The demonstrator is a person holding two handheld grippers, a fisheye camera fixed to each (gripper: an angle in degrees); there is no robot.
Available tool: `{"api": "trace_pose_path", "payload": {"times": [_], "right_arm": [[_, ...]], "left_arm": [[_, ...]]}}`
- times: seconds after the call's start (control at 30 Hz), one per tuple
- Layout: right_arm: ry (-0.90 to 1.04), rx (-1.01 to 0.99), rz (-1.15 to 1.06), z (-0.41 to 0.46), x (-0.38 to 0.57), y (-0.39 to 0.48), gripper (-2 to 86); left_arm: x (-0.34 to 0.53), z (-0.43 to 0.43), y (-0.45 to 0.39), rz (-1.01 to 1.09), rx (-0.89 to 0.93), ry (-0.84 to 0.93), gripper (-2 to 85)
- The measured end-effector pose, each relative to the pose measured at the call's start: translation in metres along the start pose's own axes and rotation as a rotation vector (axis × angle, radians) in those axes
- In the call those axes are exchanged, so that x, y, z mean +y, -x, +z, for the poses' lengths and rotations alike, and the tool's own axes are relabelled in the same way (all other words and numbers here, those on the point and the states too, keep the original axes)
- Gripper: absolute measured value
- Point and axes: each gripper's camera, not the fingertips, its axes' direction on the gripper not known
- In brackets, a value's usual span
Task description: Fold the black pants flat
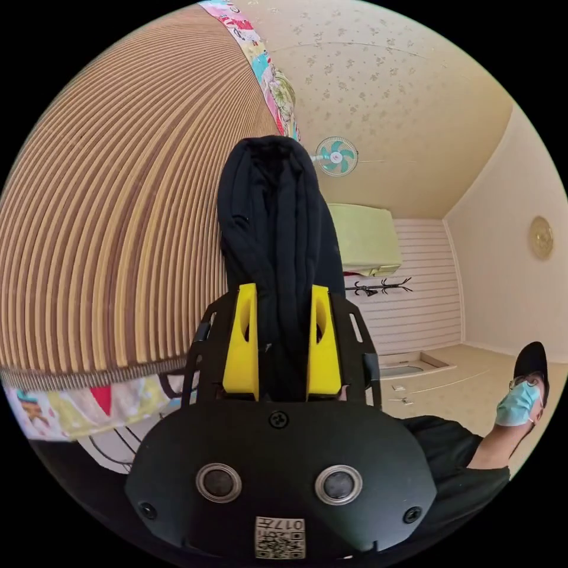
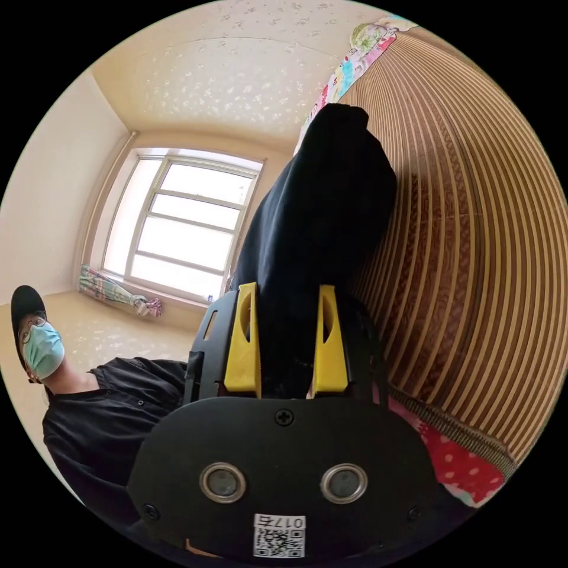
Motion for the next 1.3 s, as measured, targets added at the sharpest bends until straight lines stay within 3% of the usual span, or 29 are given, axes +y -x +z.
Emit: {"api": "trace_pose_path", "payload": {"times": [0.2, 0.4, 0.5, 0.6, 0.77, 0.9, 1.1, 1.2, 1.3], "right_arm": [[-0.105, 0.036, -0.091, -0.082, 0.041, 0.057, 12.3], [-0.224, 0.284, -0.193, -0.236, 0.01, 0.154, 12.4], [-0.231, 0.558, -0.19, -0.303, -0.016, 0.199, 12.9], [-0.213, 0.764, -0.014, -0.346, -0.044, 0.192, 13.2], [-0.076, 1.289, 0.276, -0.303, -0.057, 0.109, 10.9], [-0.201, 1.429, 0.188, -0.272, -0.041, 0.125, 9.5], [-0.512, 1.293, 0.159, -0.27, 0.005, 0.183, 8.2], [-0.688, 1.197, -0.012, -0.247, 0.055, 0.226, 5.2], [-0.829, 1.102, -0.249, -0.198, 0.114, 0.253, 2.4]], "left_arm": [[0.055, 0.059, -0.083, 0.109, -0.023, 0.008, 11.5], [0.018, 0.197, -0.178, 0.259, 0.223, 0.145, 11.7], [0.002, 0.283, -0.229, 0.302, 0.256, 0.229, 12.4], [0.003, 0.367, -0.243, 0.255, 0.203, 0.291, 12.6], [0.031, 0.467, -0.213, 0.319, 0.002, 0.617, 10.7], [0.054, 0.423, -0.183, 0.405, 0.078, 0.666, 7.1], [0.084, 0.289, -0.151, 0.534, 0.0, 0.746, 7.5], [0.091, 0.179, -0.161, 0.665, -0.237, 0.542, 7.5], [0.104, 0.046, -0.172, 0.701, -0.595, 0.174, 8.0]]}}
